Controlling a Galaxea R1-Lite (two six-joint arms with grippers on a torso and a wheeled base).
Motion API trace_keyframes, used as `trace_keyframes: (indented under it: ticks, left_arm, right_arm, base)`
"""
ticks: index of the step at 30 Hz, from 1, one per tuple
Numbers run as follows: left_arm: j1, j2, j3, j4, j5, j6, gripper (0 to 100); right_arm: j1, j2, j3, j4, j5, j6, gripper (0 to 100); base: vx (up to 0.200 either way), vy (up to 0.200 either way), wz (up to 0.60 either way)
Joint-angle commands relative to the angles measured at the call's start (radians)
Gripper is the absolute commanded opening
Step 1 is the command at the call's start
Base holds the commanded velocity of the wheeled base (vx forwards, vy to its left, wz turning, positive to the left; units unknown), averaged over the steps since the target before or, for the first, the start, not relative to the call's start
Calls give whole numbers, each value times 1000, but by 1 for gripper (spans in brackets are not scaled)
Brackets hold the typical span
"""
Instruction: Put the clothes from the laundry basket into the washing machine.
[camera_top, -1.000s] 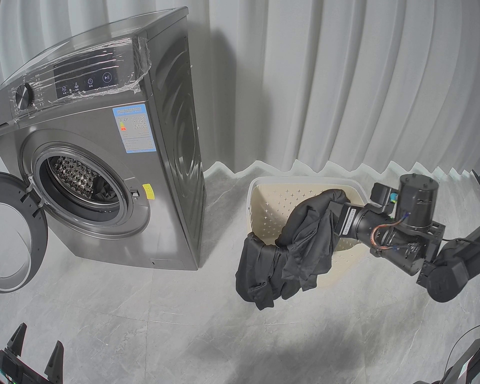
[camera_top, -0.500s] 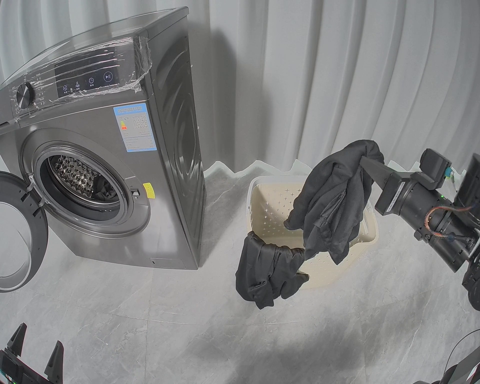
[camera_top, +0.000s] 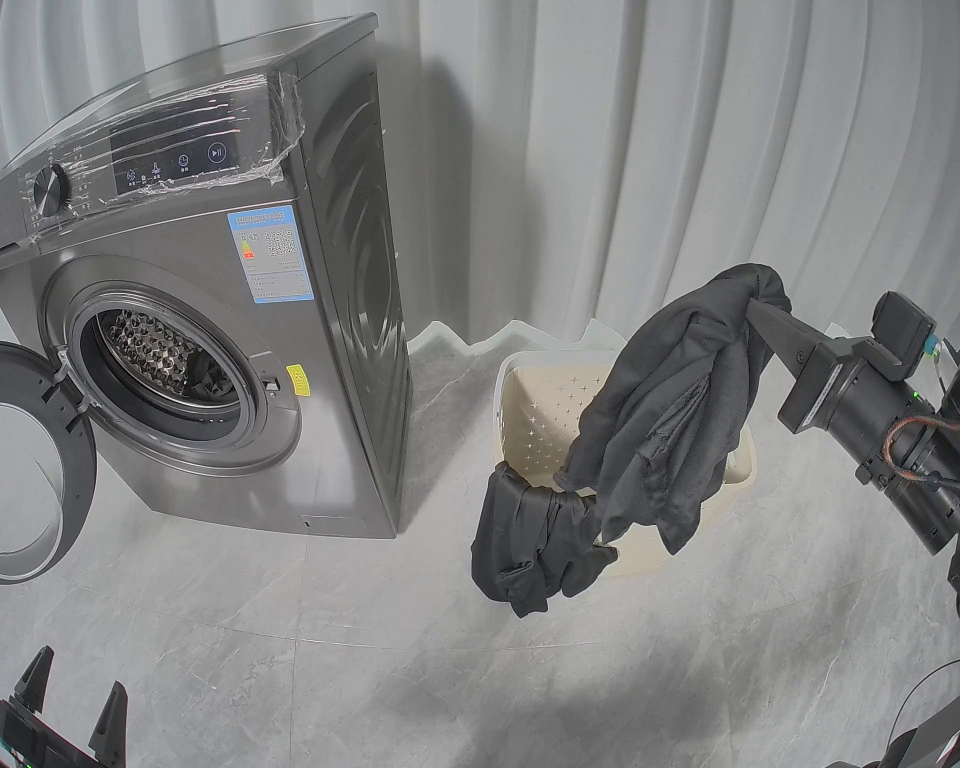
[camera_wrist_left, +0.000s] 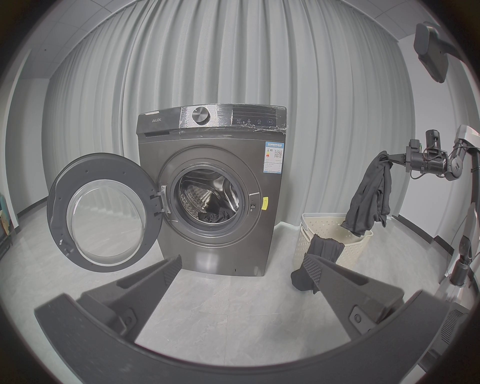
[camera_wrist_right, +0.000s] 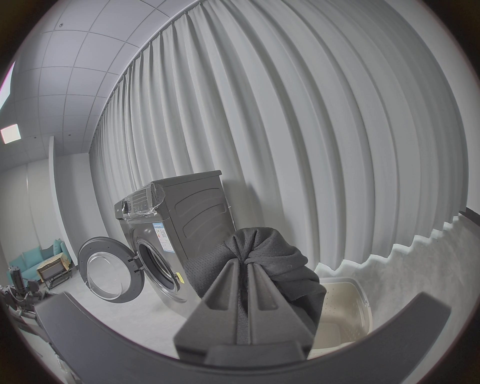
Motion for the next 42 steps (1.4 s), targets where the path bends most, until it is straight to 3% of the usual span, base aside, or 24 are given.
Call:
trace_keyframes:
  ticks: [1, 4, 9, 31, 42]
  left_arm:
    - [0, -15, 15, 0, 0, 1, 100]
    - [0, -15, 15, 0, -1, 1, 100]
    - [0, -15, 15, 1, -1, -2, 100]
    - [0, -15, 15, 1, -1, -3, 100]
    - [0, -15, 15, 3, -1, -2, 100]
  right_arm:
    - [-1, -5, 10, 0, -19, 1, 0]
    - [4, -3, 14, 3, -58, 4, 0]
    - [7, 2, 22, 5, -75, 4, 0]
    - [9, 9, 22, 2, -64, 12, 0]
    - [35, 25, 22, 0, -64, 47, 0]
  base:
    - [0, 0, 0]
    - [0, 0, 0]
    - [0, 80, 0]
    - [0, 200, 0]
    - [0, 200, 0]
